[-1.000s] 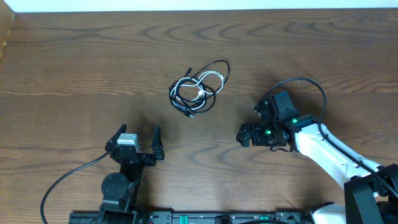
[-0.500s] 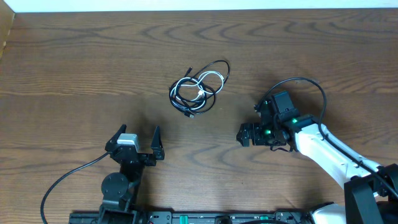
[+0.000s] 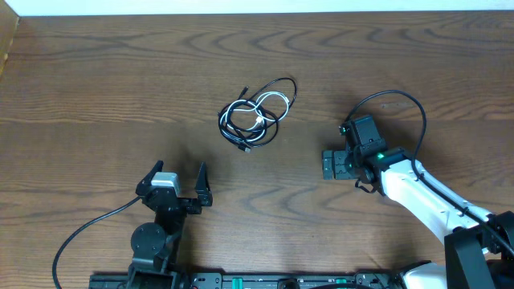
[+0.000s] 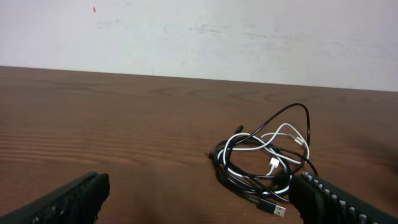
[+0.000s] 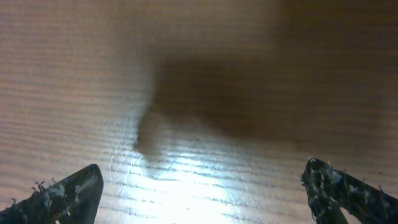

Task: Untangle cables
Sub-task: 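Raise the left gripper and move it to the bundle's left side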

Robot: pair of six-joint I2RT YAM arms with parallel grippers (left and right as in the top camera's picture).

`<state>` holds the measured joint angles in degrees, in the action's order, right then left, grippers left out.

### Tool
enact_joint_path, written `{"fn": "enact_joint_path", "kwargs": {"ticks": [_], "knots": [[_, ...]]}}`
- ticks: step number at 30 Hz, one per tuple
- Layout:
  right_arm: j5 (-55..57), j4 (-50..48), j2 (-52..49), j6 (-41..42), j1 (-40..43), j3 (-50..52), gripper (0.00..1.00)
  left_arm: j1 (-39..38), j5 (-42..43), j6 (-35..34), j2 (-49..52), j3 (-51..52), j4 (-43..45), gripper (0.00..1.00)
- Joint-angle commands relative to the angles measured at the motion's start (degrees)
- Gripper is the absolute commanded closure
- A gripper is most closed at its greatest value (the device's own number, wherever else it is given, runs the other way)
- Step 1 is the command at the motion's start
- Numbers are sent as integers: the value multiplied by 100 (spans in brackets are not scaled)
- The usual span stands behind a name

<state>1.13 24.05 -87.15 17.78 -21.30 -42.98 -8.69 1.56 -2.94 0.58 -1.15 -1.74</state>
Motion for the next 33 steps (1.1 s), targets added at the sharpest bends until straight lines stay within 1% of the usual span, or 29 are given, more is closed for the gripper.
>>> {"fn": "enact_joint_path", "kwargs": {"ticks": [1, 6, 9, 12, 14, 16, 18, 21, 24, 27, 33], "knots": [[-72, -358, -20, 297, -55, 11, 1, -13, -79, 15, -35, 92, -232, 2], [-1270, -1252, -20, 1471, -55, 11, 1, -13, -57, 28, -35, 81, -35, 2], [-1491, -1679, -20, 1998, -55, 11, 1, -13, -52, -208, -35, -76, -136, 2], [-1735, -1915, -20, 1974, -55, 11, 1, -13, 195, -334, -35, -450, -564, 2], [-1733, -1869, -20, 1770, -55, 11, 1, -13, 426, -339, -15, -796, -997, 2], [-1714, -1845, -20, 1462, -55, 15, 1, -13, 490, -501, 98, -1292, -1659, 2], [-1714, -1829, -20, 1386, -55, 15, 1, -13, 516, -605, 321, -1773, -2247, 2], [-1718, -1829, -20, 1390, -55, 15, 1, -13, 684, -647, 892, -2566, -3010, 2], [-1716, -1829, -20, 1390, -55, 13, 1, -13, 968, -680, 1703, -3493, -3746, 2], [-1755, -1829, -20, 1390, -55, 13, 1, -13, 1495, -680, 2621, -4544, -4409, 2], [-1941, -1853, -20, 1394, -55, 13, 1, -13, 2009, -682, 4444, -6566, -5910, 2]]}}
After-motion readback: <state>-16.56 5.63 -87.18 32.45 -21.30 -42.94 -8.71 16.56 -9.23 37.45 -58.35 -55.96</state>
